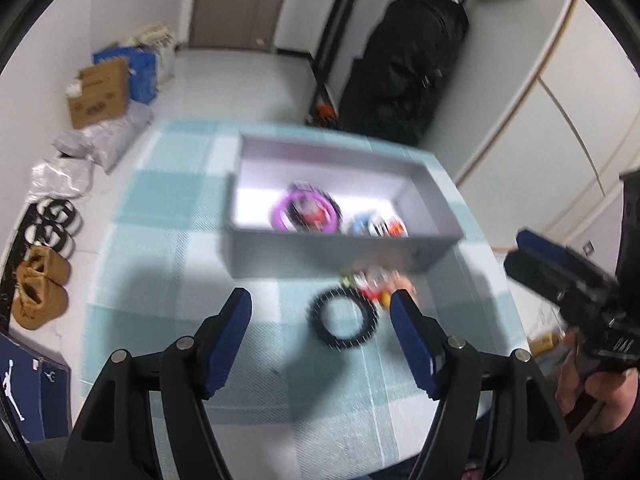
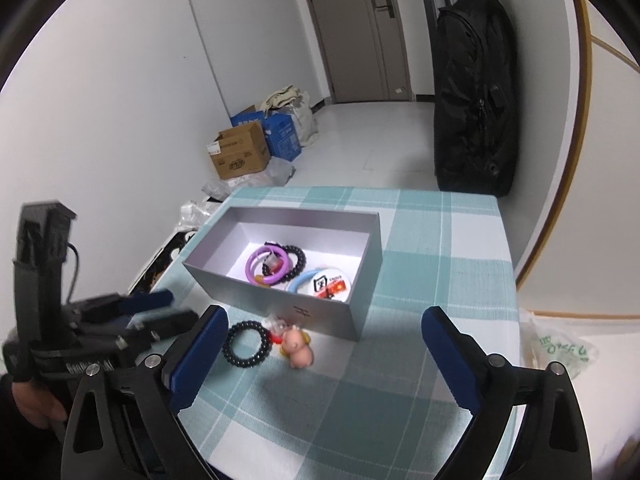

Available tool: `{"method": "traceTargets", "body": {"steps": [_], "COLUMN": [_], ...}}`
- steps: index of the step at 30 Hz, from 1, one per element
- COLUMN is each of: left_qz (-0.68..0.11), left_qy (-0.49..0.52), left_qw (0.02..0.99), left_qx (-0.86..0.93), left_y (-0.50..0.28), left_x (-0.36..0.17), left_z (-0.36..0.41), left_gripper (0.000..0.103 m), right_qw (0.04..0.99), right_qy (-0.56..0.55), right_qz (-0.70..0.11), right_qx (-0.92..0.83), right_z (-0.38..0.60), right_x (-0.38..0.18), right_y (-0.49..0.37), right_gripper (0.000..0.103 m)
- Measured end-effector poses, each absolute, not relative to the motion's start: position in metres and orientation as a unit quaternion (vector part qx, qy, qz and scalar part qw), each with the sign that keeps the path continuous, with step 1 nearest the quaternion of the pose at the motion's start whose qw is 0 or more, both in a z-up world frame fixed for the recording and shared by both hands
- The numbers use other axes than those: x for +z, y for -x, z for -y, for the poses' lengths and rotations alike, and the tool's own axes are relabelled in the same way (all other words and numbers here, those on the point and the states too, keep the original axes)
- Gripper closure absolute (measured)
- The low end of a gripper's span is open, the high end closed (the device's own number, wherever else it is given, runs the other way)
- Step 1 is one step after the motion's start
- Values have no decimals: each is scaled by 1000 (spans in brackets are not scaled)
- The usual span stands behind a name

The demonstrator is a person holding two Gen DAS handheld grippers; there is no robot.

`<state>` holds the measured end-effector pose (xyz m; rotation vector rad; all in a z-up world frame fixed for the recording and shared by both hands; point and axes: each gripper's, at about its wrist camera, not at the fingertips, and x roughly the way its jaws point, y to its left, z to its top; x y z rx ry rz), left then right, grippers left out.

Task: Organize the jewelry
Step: 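Withdraw both grippers from the box, then lower the left gripper onto the black coil bracelet, close and lift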

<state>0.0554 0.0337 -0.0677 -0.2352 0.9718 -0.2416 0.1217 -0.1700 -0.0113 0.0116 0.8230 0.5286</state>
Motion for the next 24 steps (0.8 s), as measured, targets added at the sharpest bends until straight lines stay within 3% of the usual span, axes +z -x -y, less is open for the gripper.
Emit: {"method": "traceTargets", "body": {"steps": [24], "left_qz": [-499], "left_qy": [6], "left_qw": [863], "left_qx": [-82], "left_y": [-60], "left_x": [-92], "left_z": [6], "left_gripper": [34], "right_qw": [874], "right_qy": [-13], "right_qz": [-435], "right_qx": [217], "right_z": [189], "right_x": [-26], "right_y": [-125], "right_gripper": [3]}}
